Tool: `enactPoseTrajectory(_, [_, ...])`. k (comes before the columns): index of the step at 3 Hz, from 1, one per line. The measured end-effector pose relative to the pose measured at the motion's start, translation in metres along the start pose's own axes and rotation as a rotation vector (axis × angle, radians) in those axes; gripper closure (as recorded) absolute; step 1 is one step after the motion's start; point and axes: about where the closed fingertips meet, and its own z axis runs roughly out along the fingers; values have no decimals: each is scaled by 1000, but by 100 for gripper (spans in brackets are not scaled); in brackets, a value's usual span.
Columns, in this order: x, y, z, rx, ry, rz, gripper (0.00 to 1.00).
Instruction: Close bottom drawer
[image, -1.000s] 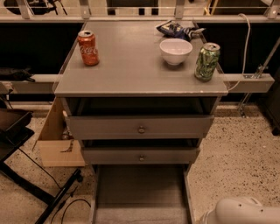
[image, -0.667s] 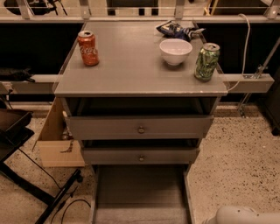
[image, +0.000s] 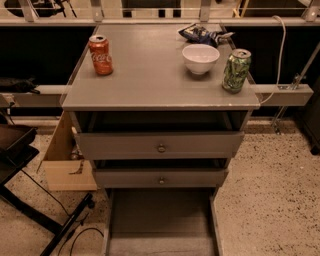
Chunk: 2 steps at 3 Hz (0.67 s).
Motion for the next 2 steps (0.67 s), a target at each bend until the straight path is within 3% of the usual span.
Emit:
enactPoseTrajectory(1, [17, 3, 39, -57, -73, 59, 100])
enactPoseTrajectory(2, [23, 0, 58, -87, -149, 114, 100])
